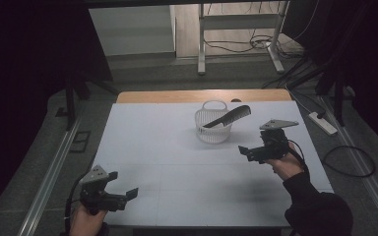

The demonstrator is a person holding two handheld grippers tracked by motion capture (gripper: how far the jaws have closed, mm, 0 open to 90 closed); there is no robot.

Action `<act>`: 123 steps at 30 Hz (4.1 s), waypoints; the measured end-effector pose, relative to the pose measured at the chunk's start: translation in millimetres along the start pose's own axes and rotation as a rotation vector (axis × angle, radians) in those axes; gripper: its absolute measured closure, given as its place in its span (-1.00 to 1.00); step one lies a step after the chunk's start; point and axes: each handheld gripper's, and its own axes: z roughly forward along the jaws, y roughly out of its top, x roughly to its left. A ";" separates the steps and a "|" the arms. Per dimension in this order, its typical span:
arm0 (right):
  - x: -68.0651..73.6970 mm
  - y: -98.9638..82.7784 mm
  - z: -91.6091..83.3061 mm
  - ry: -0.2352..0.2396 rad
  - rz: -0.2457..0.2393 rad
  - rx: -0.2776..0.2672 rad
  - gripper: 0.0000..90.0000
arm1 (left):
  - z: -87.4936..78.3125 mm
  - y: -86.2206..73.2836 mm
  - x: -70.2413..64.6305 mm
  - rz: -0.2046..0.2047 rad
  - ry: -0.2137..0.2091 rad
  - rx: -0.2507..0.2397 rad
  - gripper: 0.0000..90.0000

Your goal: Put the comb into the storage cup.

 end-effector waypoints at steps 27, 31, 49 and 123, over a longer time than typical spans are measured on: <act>5.8 -33.2 -25.3 0.000 -0.023 0.009 -1.00 | 0.5 0.7 0.9 -0.002 -0.009 0.001 -1.00; 6.5 -37.0 -28.8 -0.003 -0.025 0.007 -1.00 | 0.5 0.6 0.9 -0.003 -0.009 0.001 -1.00; 5.2 -55.3 -45.0 -0.006 -0.009 0.023 -1.00 | 0.4 0.6 0.7 -0.003 -0.007 0.000 -1.00; -5.1 -121.7 -112.7 -0.193 0.107 0.103 -1.00 | -1.6 -0.1 0.2 0.000 0.031 -0.010 -1.00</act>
